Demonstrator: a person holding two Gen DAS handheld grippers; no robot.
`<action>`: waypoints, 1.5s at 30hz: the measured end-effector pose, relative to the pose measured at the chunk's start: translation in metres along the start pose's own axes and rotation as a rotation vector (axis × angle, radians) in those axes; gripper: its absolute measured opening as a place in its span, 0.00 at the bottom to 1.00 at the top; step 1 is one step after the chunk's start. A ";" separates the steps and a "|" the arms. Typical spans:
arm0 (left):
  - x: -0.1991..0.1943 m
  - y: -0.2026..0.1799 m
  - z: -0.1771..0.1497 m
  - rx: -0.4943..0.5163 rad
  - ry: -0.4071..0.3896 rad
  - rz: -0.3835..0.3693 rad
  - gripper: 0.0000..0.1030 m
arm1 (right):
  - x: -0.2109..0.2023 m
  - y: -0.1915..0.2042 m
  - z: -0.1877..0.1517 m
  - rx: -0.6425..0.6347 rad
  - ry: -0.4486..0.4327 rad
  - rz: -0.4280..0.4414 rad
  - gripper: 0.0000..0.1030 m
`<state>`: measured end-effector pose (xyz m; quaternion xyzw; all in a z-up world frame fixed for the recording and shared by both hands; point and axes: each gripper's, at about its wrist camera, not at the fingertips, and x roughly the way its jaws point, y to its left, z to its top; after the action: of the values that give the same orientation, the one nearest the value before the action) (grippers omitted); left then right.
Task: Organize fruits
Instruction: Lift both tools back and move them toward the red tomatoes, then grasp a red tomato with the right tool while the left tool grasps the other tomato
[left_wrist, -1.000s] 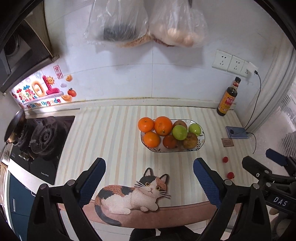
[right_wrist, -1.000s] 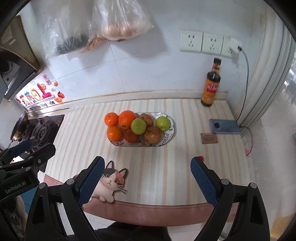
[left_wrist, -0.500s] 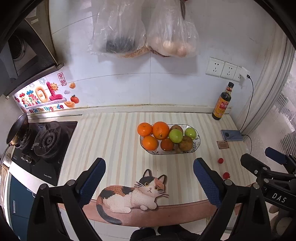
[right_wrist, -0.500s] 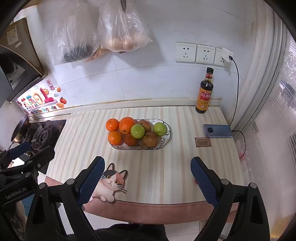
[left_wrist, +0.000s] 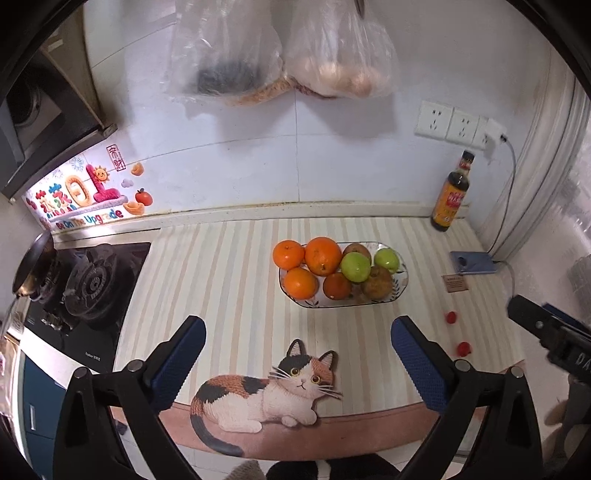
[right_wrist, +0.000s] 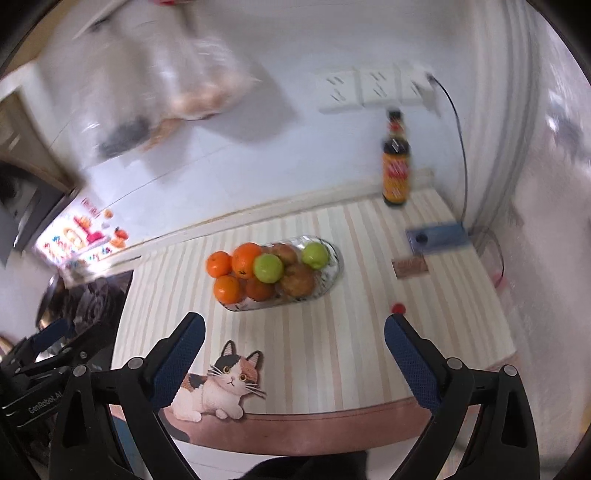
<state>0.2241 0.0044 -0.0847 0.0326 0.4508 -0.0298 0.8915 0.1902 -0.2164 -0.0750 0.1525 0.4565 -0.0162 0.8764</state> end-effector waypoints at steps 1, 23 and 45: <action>0.008 -0.007 0.001 0.006 0.008 0.012 1.00 | 0.008 -0.014 0.000 0.030 0.018 0.005 0.97; 0.217 -0.201 -0.024 0.193 0.464 -0.003 1.00 | 0.239 -0.214 -0.064 0.148 0.408 -0.011 0.32; 0.294 -0.332 -0.042 0.327 0.582 -0.239 0.30 | 0.208 -0.309 -0.035 0.276 0.327 -0.071 0.32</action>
<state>0.3371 -0.3294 -0.3567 0.1290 0.6760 -0.1950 0.6988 0.2313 -0.4779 -0.3393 0.2555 0.5912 -0.0844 0.7603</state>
